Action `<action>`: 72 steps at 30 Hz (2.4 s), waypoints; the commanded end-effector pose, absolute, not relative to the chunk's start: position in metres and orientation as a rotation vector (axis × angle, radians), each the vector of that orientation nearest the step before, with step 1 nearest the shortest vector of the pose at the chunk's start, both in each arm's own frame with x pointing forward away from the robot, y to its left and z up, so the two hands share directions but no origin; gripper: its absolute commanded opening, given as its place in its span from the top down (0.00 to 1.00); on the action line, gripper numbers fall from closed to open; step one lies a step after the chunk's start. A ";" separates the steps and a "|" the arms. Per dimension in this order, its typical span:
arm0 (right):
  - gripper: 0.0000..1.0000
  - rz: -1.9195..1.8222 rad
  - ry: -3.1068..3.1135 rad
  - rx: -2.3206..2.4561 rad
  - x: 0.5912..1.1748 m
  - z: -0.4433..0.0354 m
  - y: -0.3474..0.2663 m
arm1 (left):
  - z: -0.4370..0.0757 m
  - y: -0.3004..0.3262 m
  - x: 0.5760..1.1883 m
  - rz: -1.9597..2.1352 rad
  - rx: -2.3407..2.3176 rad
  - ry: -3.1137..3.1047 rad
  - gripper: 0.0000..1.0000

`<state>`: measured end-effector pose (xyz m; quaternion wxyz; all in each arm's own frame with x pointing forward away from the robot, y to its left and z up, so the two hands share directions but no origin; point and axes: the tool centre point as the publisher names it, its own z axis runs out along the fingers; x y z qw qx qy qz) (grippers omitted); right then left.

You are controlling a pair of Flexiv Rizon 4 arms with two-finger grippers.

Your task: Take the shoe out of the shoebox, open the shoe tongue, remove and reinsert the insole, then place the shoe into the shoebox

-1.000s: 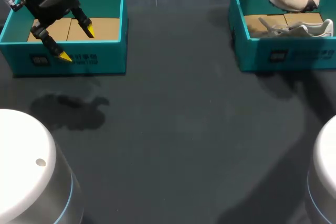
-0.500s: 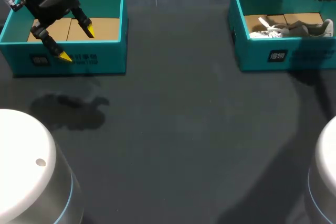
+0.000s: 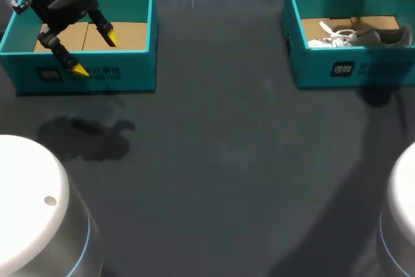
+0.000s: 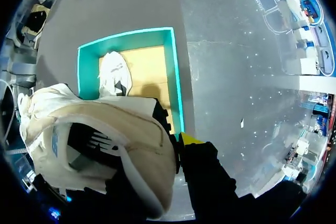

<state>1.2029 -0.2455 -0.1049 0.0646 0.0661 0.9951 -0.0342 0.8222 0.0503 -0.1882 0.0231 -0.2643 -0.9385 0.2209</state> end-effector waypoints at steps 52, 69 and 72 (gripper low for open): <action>1.00 -0.102 2.085 1.832 1.137 -0.162 -0.303 | -0.188 0.050 0.823 0.680 -0.820 -2.904 0.00; 1.00 -0.126 2.021 1.954 1.141 -0.184 -0.310 | -0.188 0.050 0.823 0.680 -0.820 -2.904 0.00; 1.00 -0.144 2.008 1.979 1.142 -0.189 -0.312 | -0.188 0.050 0.823 0.680 -0.820 -2.904 0.00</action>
